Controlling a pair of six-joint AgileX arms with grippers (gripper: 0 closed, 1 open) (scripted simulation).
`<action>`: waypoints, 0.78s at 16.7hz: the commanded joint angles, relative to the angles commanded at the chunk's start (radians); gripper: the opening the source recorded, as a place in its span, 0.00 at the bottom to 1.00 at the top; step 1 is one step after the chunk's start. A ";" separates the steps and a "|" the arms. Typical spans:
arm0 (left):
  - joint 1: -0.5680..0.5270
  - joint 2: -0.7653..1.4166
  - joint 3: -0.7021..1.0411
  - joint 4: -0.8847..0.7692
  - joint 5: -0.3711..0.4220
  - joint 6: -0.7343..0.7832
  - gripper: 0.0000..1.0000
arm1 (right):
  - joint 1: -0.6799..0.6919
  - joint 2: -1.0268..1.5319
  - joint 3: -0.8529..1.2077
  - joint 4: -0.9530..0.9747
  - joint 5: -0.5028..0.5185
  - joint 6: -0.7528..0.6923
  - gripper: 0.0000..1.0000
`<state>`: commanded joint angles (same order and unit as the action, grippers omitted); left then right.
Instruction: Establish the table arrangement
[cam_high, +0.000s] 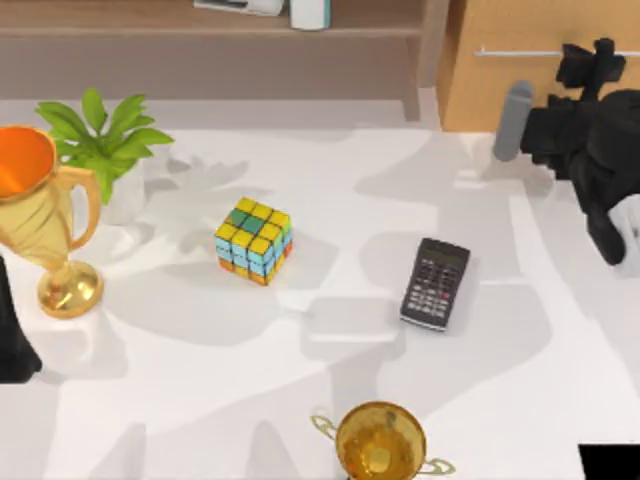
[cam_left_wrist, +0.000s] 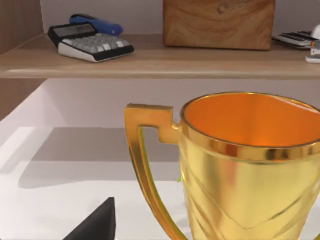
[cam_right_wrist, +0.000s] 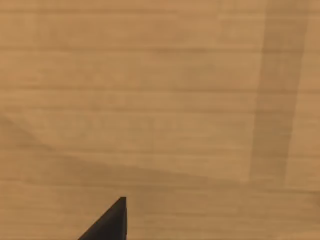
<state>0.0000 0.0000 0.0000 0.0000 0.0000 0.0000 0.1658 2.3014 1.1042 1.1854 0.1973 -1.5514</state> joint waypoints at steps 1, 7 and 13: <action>0.000 0.000 0.000 0.000 0.000 0.000 1.00 | 0.000 0.000 0.000 0.000 0.000 0.000 1.00; 0.000 0.000 0.000 0.000 0.000 0.000 1.00 | 0.002 -0.031 -0.069 0.028 0.010 0.010 1.00; 0.000 0.000 0.000 0.000 0.000 0.000 1.00 | 0.019 -0.071 -0.181 0.085 0.018 0.012 1.00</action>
<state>0.0000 0.0000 0.0000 0.0000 0.0000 0.0000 0.1849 2.2305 0.9236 1.2708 0.2151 -1.5396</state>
